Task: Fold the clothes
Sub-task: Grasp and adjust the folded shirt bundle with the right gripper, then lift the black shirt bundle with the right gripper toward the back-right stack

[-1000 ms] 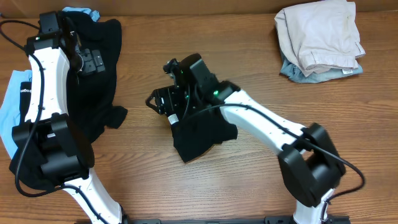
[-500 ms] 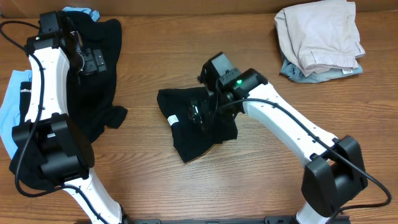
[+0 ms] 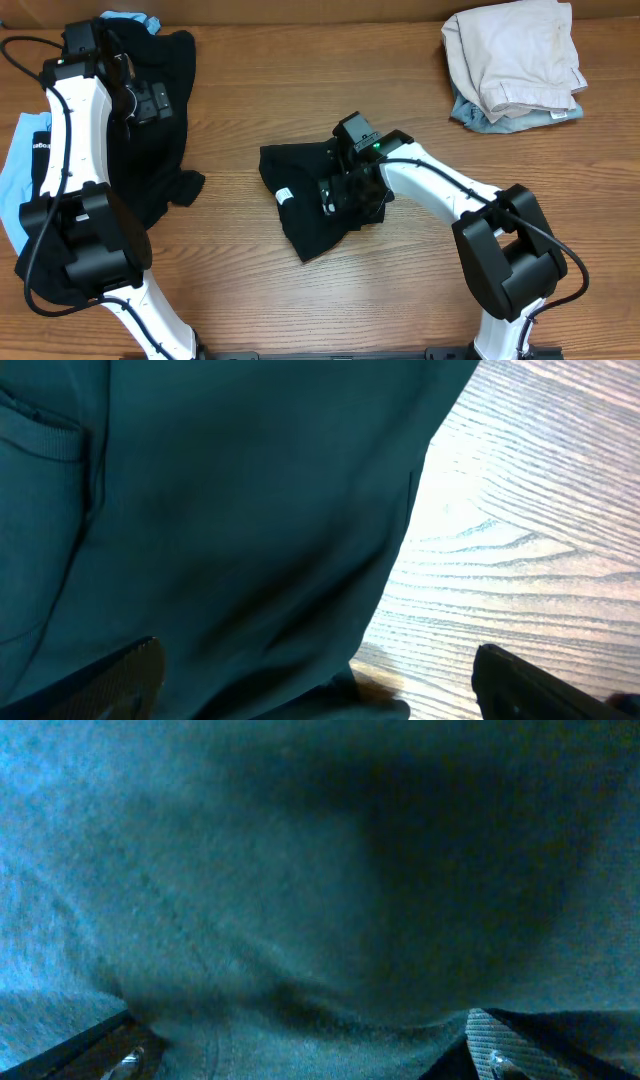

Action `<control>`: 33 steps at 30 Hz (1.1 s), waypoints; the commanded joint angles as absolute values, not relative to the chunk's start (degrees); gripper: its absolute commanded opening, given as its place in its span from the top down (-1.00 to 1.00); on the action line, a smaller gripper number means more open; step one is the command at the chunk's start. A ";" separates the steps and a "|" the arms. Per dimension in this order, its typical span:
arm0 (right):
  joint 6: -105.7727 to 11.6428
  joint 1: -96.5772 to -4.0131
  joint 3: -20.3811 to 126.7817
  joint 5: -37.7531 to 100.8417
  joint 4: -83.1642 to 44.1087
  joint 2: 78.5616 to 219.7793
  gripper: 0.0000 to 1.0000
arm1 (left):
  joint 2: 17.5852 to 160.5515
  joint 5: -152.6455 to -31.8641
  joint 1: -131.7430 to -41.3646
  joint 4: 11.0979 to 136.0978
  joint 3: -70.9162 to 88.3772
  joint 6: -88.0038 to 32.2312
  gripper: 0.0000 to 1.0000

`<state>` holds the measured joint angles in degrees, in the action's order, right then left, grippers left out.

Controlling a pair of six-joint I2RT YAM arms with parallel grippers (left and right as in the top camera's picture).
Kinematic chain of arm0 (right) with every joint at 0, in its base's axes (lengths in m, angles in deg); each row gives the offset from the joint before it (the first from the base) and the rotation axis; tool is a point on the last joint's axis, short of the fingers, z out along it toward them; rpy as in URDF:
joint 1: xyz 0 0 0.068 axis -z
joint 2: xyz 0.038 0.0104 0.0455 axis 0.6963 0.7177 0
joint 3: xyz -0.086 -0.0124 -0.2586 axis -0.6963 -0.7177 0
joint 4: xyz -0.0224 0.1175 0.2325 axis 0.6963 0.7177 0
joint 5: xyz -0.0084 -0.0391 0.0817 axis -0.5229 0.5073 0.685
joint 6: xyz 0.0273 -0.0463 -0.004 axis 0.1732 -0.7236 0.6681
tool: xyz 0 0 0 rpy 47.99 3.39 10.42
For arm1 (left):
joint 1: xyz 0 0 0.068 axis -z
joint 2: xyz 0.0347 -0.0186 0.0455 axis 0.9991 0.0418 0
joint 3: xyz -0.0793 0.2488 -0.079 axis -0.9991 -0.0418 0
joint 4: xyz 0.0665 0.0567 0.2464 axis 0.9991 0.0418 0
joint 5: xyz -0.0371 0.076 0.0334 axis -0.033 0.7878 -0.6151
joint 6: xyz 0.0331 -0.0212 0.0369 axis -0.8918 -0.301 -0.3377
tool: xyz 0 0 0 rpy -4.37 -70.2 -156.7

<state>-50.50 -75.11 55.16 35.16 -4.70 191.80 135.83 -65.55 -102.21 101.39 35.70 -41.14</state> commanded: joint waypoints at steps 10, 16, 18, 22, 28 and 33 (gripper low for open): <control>-50.26 -58.79 54.89 21.52 -3.56 196.65 -1.00 | 135.44 -66.22 -101.82 101.94 35.33 -41.21 -1.00; -49.21 -57.26 64.71 16.30 4.79 192.92 -1.00 | 135.44 -66.20 -101.82 102.79 35.33 -41.21 -1.00; -49.19 -59.22 68.90 15.64 7.48 191.10 -1.00 | 135.44 -66.20 -101.82 102.94 35.33 -41.21 -1.00; -49.01 -65.17 73.93 14.42 9.14 190.14 -1.00 | 135.44 -66.20 -101.82 102.79 35.35 -41.16 -1.00; -43.79 -75.35 73.80 7.25 7.15 192.61 -1.00 | 135.44 -66.20 -101.82 102.77 35.35 -41.16 -1.00; -40.73 -81.15 73.80 -2.06 6.34 197.62 -1.00 | 135.44 -66.20 -101.82 102.77 35.35 -41.16 -1.00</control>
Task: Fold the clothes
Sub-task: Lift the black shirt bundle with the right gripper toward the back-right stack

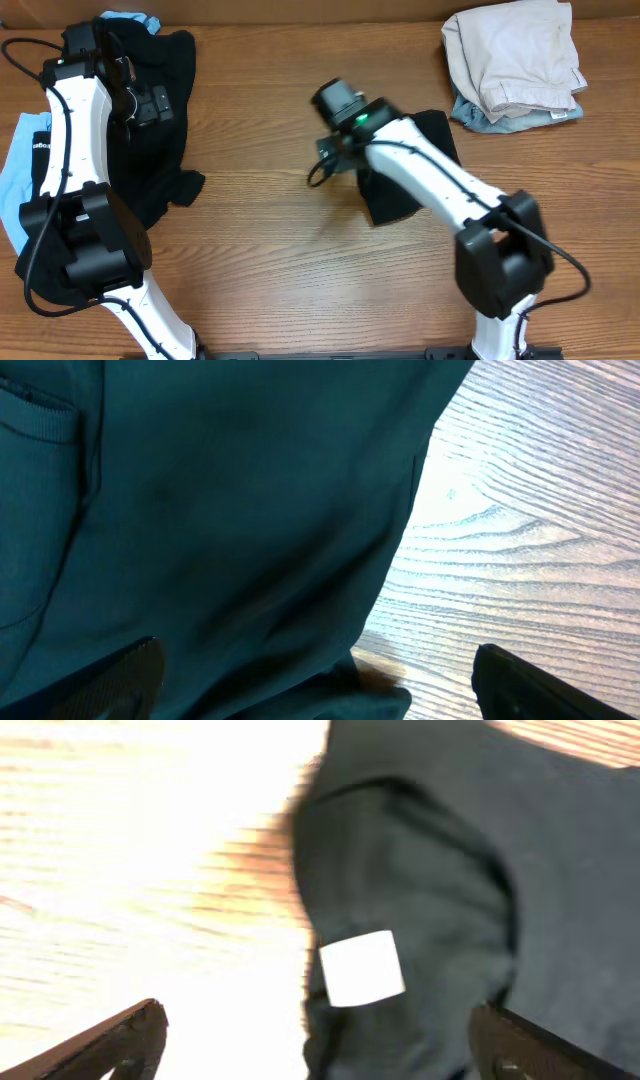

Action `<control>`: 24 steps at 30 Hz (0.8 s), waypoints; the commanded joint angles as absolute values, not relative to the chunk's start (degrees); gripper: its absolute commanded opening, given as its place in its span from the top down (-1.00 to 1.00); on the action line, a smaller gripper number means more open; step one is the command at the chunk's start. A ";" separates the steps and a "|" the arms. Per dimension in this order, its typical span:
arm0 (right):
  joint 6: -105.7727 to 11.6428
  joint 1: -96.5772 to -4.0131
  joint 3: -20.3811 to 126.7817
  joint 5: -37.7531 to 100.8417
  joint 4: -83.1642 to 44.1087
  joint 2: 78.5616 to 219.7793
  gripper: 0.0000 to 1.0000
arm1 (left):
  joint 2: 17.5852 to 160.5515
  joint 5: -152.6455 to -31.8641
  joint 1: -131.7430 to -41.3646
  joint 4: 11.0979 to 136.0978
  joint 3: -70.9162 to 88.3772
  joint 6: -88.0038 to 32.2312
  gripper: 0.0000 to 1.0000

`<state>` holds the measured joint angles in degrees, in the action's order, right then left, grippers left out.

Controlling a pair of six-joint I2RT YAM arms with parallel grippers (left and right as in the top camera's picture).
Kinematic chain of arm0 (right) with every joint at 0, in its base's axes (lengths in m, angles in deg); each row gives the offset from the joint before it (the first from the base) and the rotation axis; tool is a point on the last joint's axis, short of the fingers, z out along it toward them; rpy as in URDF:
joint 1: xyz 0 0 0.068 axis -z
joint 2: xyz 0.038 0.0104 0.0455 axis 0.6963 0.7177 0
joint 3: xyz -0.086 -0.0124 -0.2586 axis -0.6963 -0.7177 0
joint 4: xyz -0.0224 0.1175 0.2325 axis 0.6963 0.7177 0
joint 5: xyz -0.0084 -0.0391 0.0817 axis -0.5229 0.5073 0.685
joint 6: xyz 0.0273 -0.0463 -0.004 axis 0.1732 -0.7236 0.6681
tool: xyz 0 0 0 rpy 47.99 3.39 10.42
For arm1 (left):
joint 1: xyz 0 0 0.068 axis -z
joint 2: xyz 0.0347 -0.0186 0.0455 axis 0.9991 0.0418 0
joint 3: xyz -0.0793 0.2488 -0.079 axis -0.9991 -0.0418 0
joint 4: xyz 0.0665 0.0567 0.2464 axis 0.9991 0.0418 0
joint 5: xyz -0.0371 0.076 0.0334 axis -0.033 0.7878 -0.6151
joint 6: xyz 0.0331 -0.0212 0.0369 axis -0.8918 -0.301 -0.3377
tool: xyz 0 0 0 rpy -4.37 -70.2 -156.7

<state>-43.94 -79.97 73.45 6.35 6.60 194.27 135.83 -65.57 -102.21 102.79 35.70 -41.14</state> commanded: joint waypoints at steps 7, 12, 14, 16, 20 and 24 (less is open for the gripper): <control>-39.90 -83.83 73.80 -12.42 5.90 203.82 -1.00 | 135.44 -66.20 -101.82 103.16 35.35 -41.16 -0.99; -39.87 -83.81 73.80 -12.27 5.66 205.27 -1.00 | 135.44 -66.20 -101.82 103.44 35.35 -41.16 -0.99; -39.90 -83.79 73.80 -12.57 5.62 205.79 -1.00 | 135.44 -66.22 -101.82 103.40 35.35 -41.16 -1.00; -39.79 -83.53 73.80 -14.28 5.55 206.32 -1.00 | 135.44 -66.20 -101.82 103.42 35.35 -41.16 -1.00; -39.66 -81.26 73.73 -15.15 5.47 206.49 -1.00 | 135.44 -66.22 -101.82 103.47 35.33 -41.16 -1.00; -39.66 -76.73 73.63 -13.01 6.34 206.49 -1.00 | 135.44 -66.20 -101.82 103.66 35.35 -41.16 -1.00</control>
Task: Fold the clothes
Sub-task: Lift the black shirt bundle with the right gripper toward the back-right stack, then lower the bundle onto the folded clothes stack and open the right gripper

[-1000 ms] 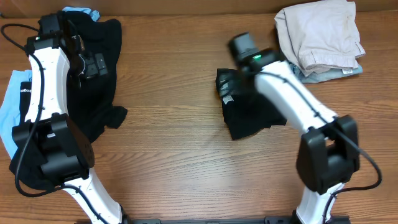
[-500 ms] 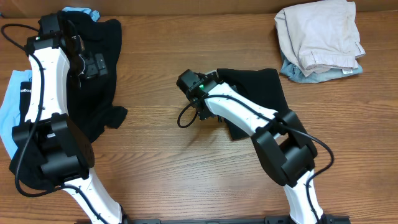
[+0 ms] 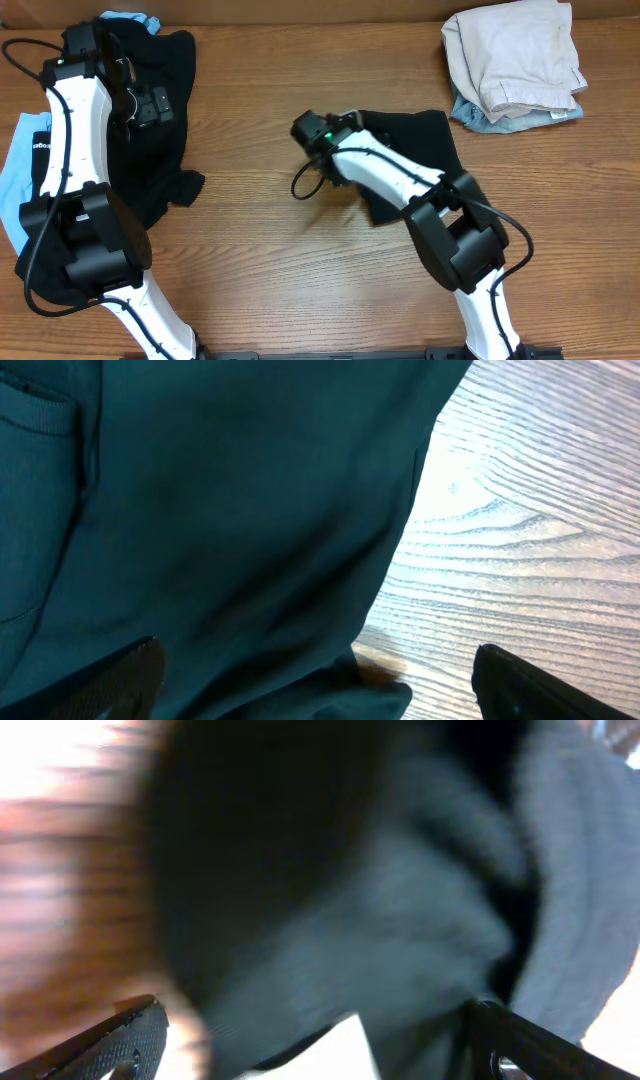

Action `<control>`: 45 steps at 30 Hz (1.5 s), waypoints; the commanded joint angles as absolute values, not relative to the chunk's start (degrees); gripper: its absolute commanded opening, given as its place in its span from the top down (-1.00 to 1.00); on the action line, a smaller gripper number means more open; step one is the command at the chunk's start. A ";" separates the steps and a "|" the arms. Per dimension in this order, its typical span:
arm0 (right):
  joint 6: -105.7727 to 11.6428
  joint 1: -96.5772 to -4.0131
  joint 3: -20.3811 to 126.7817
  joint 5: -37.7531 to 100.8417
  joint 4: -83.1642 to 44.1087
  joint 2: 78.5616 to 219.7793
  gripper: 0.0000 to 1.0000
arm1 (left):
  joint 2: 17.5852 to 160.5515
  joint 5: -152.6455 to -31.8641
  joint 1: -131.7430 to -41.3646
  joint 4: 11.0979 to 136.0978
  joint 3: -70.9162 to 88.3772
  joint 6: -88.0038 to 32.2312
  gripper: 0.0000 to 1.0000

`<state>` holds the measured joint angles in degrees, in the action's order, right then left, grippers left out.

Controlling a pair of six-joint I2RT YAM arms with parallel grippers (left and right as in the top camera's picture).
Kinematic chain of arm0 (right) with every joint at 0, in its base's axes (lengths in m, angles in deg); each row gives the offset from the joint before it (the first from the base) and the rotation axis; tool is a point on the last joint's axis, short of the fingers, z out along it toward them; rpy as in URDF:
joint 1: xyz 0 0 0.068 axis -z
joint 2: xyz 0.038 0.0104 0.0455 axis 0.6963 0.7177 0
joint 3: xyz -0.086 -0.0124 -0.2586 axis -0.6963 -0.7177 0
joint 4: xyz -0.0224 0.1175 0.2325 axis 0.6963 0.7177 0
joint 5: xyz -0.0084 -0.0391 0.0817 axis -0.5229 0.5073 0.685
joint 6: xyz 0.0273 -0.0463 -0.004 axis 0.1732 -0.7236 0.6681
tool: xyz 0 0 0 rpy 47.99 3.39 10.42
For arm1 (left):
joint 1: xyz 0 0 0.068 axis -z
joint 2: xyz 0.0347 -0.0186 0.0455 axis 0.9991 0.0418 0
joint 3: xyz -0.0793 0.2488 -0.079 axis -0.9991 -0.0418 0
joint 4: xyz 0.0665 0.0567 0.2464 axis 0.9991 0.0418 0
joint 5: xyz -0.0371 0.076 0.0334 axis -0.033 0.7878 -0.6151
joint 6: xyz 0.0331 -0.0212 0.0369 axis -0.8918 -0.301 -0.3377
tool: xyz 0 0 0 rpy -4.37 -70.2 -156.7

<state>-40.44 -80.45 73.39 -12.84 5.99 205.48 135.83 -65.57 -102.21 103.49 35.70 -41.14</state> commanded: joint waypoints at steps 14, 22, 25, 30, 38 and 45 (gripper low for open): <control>-39.66 -68.64 73.58 -6.80 8.09 206.34 0.39 | 135.44 -66.18 -101.82 103.92 35.33 -41.19 -0.99; -39.66 -68.47 77.25 -6.80 11.04 202.25 0.67 | 135.44 -66.20 -101.82 103.95 35.35 -41.16 -0.99; -39.68 -68.01 81.71 -6.83 13.95 199.17 0.70 | 135.44 -66.22 -101.82 103.95 35.35 -41.16 -1.00; -40.62 -66.46 91.83 -6.85 19.10 194.03 0.78 | 135.44 -66.22 -101.82 104.08 35.35 -41.16 -0.99; -46.80 -61.41 105.08 -6.85 22.54 187.74 0.92 | 135.44 -66.22 -101.82 104.06 35.35 -41.16 -1.00; -55.85 -54.90 108.51 -7.50 20.07 186.93 0.92 | 135.44 -66.22 -101.82 104.06 35.33 -41.16 -0.99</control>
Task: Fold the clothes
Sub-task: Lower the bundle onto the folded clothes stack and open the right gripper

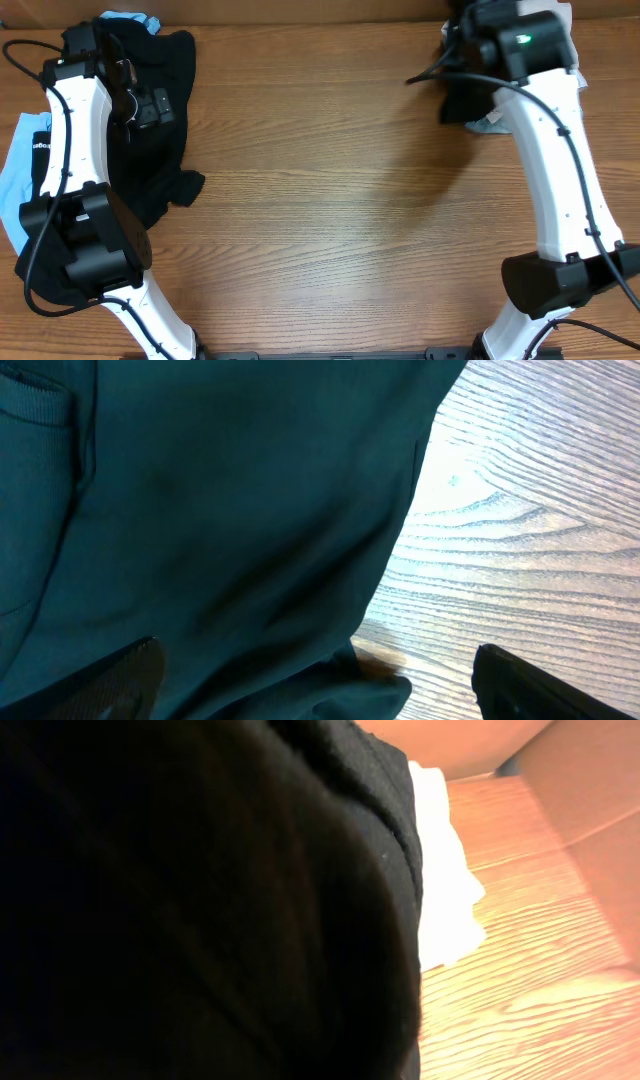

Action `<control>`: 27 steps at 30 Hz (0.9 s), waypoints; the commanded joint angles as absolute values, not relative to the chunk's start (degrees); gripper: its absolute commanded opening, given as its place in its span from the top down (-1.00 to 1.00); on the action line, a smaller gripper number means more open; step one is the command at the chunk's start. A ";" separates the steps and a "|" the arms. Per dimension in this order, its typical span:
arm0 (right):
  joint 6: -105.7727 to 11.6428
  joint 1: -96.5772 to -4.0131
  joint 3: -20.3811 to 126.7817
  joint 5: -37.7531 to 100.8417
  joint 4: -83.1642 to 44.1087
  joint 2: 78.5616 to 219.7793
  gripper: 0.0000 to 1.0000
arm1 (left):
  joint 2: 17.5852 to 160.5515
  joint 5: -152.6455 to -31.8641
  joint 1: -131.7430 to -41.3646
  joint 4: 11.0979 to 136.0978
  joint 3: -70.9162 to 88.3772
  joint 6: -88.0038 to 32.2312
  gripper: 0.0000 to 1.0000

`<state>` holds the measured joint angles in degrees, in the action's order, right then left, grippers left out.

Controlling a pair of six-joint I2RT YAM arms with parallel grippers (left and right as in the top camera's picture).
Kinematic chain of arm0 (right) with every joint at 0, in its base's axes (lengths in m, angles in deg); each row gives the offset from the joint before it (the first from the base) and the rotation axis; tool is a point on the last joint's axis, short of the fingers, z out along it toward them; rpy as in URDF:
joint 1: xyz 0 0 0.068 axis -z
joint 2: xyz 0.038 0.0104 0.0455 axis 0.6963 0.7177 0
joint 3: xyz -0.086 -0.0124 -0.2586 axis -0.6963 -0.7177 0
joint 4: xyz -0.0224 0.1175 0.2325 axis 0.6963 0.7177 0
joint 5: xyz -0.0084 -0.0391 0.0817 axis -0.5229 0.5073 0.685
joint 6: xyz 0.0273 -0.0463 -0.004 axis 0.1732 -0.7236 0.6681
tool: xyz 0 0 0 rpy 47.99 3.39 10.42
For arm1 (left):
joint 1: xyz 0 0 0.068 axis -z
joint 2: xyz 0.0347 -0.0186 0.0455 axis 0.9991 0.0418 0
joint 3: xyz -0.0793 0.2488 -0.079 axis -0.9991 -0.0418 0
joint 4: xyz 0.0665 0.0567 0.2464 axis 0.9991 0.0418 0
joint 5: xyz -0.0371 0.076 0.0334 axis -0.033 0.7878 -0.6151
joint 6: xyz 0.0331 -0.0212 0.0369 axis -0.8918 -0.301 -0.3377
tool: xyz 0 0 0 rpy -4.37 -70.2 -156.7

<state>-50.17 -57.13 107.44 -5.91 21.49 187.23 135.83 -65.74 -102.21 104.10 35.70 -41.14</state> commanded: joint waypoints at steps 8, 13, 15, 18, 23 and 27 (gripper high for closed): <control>-71.04 -47.22 107.92 -7.42 7.67 189.22 0.92 | 135.44 -66.22 -101.82 104.01 35.35 -41.16 -1.00; -77.03 -42.53 107.92 -4.68 0.85 192.06 0.92 | 135.44 -66.22 -101.82 104.03 35.35 -41.16 -1.00; -78.95 -41.04 107.92 -4.57 -1.24 193.59 0.92 | 135.44 -66.22 -101.82 104.01 35.35 -41.16 -0.99; -80.75 -39.49 107.92 -3.35 -3.71 195.96 0.92 | 135.44 -66.22 -101.82 103.95 35.35 -41.16 -0.99; -81.84 -38.72 107.92 -3.31 -7.32 200.09 0.92 | 135.46 -66.22 -101.82 103.05 35.35 -41.16 -1.00; -82.36 -38.94 107.92 -0.68 -8.19 202.97 0.92 | 135.46 -66.20 -101.82 102.48 35.33 -41.16 -1.00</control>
<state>-80.94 -38.57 107.22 -2.80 -7.34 201.88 135.83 -65.74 -102.21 102.74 35.70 -41.14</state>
